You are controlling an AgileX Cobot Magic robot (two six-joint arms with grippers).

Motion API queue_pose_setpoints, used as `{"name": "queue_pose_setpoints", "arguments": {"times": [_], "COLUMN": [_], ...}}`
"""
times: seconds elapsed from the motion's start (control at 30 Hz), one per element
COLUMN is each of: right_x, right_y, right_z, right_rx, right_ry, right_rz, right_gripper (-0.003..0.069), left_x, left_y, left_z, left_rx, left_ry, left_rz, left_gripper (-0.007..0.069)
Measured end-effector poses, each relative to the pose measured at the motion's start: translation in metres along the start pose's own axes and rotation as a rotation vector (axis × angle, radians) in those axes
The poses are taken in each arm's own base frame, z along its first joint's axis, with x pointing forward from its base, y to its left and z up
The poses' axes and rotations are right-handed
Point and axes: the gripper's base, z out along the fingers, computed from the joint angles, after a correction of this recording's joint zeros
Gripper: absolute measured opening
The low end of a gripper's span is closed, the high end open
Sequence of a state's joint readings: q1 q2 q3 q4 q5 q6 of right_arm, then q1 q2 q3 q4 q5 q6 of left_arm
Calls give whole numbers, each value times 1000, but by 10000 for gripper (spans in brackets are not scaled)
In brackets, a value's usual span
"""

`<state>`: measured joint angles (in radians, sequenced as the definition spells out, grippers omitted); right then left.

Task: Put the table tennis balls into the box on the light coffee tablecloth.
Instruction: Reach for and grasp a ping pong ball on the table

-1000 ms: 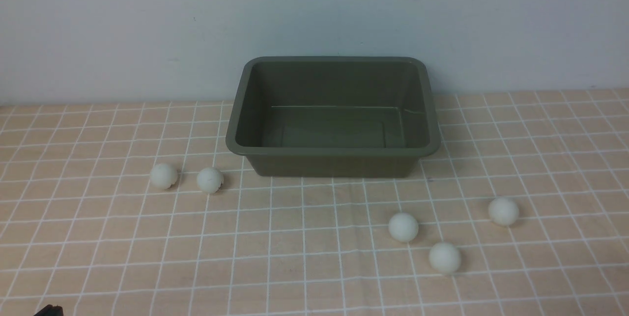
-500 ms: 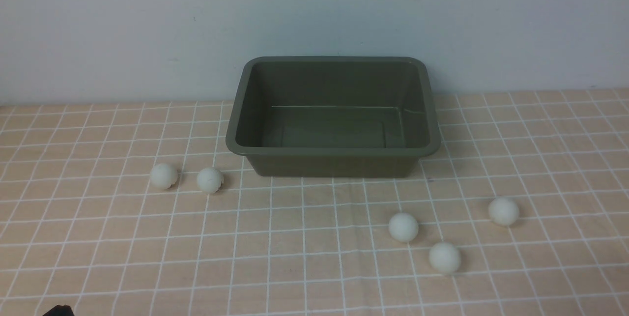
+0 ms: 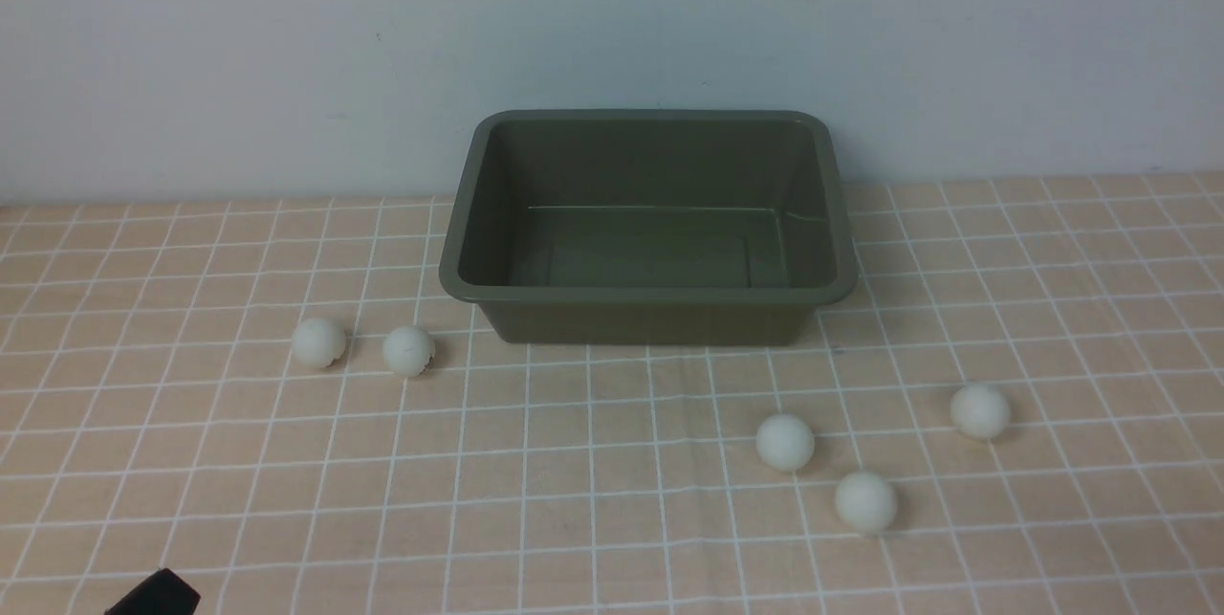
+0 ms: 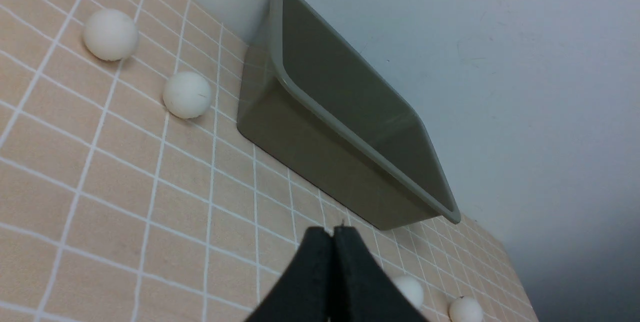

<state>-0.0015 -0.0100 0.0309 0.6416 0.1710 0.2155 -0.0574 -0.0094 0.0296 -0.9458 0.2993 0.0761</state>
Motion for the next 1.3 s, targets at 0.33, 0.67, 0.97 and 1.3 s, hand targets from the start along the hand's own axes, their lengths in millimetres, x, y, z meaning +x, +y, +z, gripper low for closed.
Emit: {"name": "queue_pose_setpoints", "arguments": {"times": [0.33,0.67,0.97,1.3], "right_x": [-15,-60,-62,-55], "right_y": [6,67,97,110], "right_z": [-2,-22,-6,48], "right_rx": [-38,-174,-167,-208], "right_ry": [-134,-222,132,557], "right_rz": [45,-292,-583,-768], "right_gripper": [-15,-15,-15,-15], "left_x": [-5,-48,-53,-32], "left_y": [-5,-60,-91,-74], "left_z": [0,-23,-32,34], "left_rx": [57,215,355,289], "left_ry": [-49,-258,-246,284], "left_rz": [-129,234,557,514], "left_gripper": [-69,-69,-69,-69]}}
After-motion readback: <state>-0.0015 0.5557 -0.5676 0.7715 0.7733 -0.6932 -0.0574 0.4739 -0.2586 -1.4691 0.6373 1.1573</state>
